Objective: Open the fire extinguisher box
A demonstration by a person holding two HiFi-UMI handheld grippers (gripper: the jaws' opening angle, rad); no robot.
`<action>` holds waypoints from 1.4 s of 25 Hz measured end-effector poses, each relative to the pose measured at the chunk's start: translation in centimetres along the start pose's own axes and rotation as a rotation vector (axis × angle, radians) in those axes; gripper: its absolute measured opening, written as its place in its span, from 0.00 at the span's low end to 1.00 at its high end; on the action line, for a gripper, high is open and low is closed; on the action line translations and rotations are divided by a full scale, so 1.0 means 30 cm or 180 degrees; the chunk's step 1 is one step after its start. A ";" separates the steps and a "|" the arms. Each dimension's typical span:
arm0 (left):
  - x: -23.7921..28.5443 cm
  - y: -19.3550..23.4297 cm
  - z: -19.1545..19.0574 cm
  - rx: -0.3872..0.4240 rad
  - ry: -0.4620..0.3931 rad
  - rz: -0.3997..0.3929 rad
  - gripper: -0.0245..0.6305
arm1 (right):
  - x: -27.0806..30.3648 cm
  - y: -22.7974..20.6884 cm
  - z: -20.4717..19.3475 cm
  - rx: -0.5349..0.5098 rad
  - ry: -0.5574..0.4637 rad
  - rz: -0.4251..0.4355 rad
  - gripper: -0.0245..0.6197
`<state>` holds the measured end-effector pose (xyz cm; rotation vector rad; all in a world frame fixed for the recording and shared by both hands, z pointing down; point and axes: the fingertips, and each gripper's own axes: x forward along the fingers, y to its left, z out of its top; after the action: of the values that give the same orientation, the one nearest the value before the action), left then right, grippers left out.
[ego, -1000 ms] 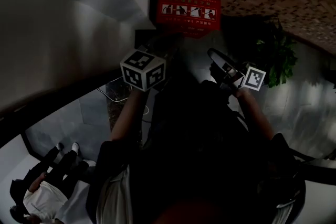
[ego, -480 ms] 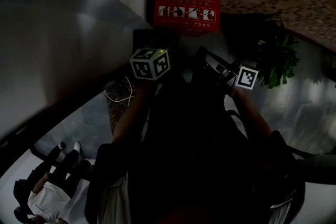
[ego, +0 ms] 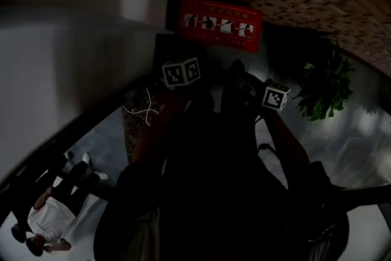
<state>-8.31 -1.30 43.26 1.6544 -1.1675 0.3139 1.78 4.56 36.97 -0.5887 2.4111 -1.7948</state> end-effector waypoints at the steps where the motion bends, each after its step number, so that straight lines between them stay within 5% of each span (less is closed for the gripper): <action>1: 0.024 0.017 -0.010 -0.0131 -0.0002 0.0006 0.05 | 0.014 -0.064 -0.021 -0.0065 0.0111 -0.0095 0.02; 6: 0.165 0.089 -0.055 -0.0553 0.0021 -0.0022 0.06 | 0.052 -0.360 -0.068 -0.0162 0.0451 -0.0508 0.03; 11: 0.242 0.168 -0.052 -0.0932 -0.0153 -0.0222 0.24 | 0.063 -0.543 -0.085 -0.0171 0.0657 -0.0690 0.03; 15: 0.273 0.222 -0.035 -0.1225 -0.0282 -0.0390 0.42 | 0.096 -0.623 -0.080 -0.0095 0.0726 -0.0660 0.03; 21: 0.301 0.258 -0.012 -0.1441 -0.0414 -0.0413 0.45 | 0.125 -0.683 -0.094 -0.0197 0.0932 -0.0693 0.03; 28: 0.333 0.299 0.008 -0.1476 -0.0447 -0.0440 0.47 | 0.148 -0.739 -0.078 -0.0138 0.0759 -0.0743 0.03; 35: 0.333 0.309 0.008 -0.1604 -0.0642 -0.0515 0.47 | 0.159 -0.800 0.028 0.0063 0.0174 -0.0759 0.03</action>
<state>-10.95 -6.73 55.48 1.3387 -1.1363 -0.2414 3.76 -3.63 59.95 -0.8691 2.4448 -1.9435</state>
